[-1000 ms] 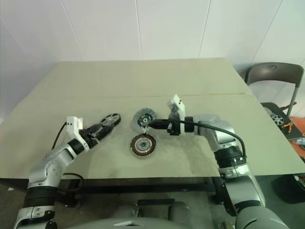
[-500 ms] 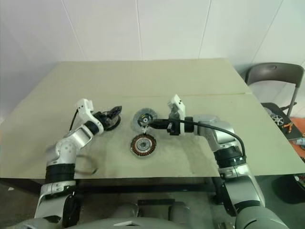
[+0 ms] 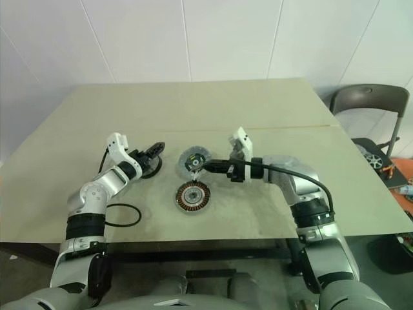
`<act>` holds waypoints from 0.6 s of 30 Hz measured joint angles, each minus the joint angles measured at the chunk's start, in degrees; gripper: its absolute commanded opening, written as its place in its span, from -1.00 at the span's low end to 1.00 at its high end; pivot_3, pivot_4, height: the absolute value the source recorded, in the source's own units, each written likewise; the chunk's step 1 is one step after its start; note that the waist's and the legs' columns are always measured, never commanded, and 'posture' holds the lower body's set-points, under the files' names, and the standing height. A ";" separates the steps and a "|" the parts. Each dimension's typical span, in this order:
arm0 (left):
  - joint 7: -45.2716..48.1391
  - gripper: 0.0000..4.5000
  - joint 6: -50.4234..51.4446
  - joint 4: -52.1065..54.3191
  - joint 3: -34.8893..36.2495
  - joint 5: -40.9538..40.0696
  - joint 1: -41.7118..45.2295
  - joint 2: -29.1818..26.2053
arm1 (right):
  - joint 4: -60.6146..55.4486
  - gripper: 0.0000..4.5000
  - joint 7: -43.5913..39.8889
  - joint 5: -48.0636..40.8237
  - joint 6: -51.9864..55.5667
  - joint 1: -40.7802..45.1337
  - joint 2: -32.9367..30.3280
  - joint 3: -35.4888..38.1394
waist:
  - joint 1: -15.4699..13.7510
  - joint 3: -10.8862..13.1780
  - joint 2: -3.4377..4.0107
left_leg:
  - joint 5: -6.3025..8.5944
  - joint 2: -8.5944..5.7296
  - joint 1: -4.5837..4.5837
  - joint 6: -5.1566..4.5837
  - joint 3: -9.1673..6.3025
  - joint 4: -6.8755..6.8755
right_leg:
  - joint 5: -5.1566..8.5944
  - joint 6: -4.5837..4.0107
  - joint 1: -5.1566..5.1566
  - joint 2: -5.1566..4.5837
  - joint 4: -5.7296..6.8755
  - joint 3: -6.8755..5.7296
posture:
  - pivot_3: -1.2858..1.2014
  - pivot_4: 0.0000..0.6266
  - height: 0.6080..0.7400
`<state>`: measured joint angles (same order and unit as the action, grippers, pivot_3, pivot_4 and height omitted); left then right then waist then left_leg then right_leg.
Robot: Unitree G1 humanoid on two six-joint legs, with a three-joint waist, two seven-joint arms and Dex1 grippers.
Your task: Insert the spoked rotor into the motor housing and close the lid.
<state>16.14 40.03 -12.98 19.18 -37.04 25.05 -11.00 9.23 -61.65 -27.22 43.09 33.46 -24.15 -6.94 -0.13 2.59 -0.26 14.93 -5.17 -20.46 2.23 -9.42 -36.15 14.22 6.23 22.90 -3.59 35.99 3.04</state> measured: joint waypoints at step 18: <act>2.56 1.00 2.31 19.96 5.84 -17.48 -16.60 1.84 | 1.25 -0.99 0.12 0.11 -0.31 -0.34 -0.60 -0.01 | -0.53 0.02 -0.03 | 0.00 0.02 0.03 0.00 0.02 -0.04 | 0.02 -0.03 -0.07 0.01 -0.03 0.01 | 0.03 -1.00 1.00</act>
<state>18.70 42.34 6.97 25.02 -54.52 8.46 -9.16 10.48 -61.53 -27.12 42.78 33.13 -24.75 -6.95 -0.66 2.61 -0.29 14.94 -5.15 -20.43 2.24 -9.40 -36.19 14.24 6.20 22.83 -3.59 35.96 3.05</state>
